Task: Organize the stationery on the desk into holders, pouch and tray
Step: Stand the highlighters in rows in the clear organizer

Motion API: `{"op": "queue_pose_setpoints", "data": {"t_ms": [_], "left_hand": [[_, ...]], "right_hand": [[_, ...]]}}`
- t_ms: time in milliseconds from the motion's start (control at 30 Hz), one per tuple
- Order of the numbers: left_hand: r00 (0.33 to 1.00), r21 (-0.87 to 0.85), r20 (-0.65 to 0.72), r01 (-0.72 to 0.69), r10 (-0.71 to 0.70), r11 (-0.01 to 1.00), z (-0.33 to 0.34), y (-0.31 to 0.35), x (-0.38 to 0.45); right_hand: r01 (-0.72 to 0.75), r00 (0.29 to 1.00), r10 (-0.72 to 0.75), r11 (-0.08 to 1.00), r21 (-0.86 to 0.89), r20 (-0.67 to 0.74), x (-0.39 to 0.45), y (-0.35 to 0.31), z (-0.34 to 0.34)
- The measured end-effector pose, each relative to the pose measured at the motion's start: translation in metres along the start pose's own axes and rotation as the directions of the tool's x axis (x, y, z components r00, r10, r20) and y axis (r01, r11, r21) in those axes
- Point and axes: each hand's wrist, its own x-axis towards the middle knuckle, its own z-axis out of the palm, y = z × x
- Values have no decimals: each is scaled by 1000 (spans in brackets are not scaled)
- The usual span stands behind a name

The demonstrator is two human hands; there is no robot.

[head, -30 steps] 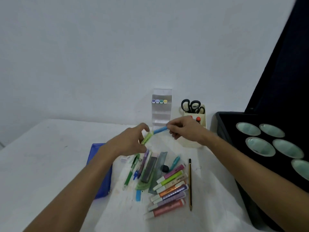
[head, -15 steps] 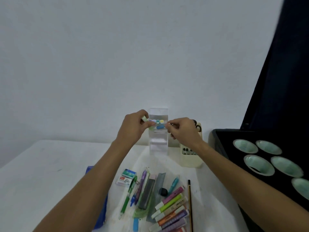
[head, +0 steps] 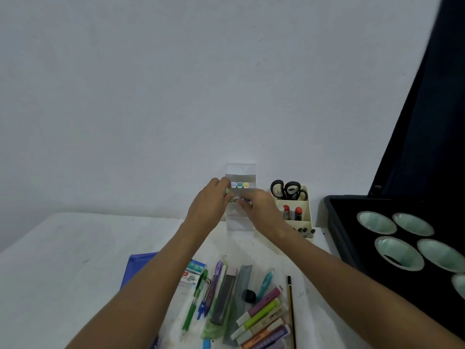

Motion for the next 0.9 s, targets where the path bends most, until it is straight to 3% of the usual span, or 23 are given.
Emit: {"op": "queue_pose_setpoints", "data": {"t_ms": [167, 367, 900], "left_hand": [[990, 18, 142, -13, 11, 1000, 17, -14, -1], [979, 52, 203, -35, 23, 998, 22, -24, 11], [976, 148, 216, -57, 24, 987, 39, -36, 24]], "right_hand": [[-28, 996, 35, 996, -82, 82, 6, 5, 6], [31, 981, -1, 987, -156, 193, 15, 7, 4], [6, 991, 39, 945, -328, 128, 14, 16, 22]]}}
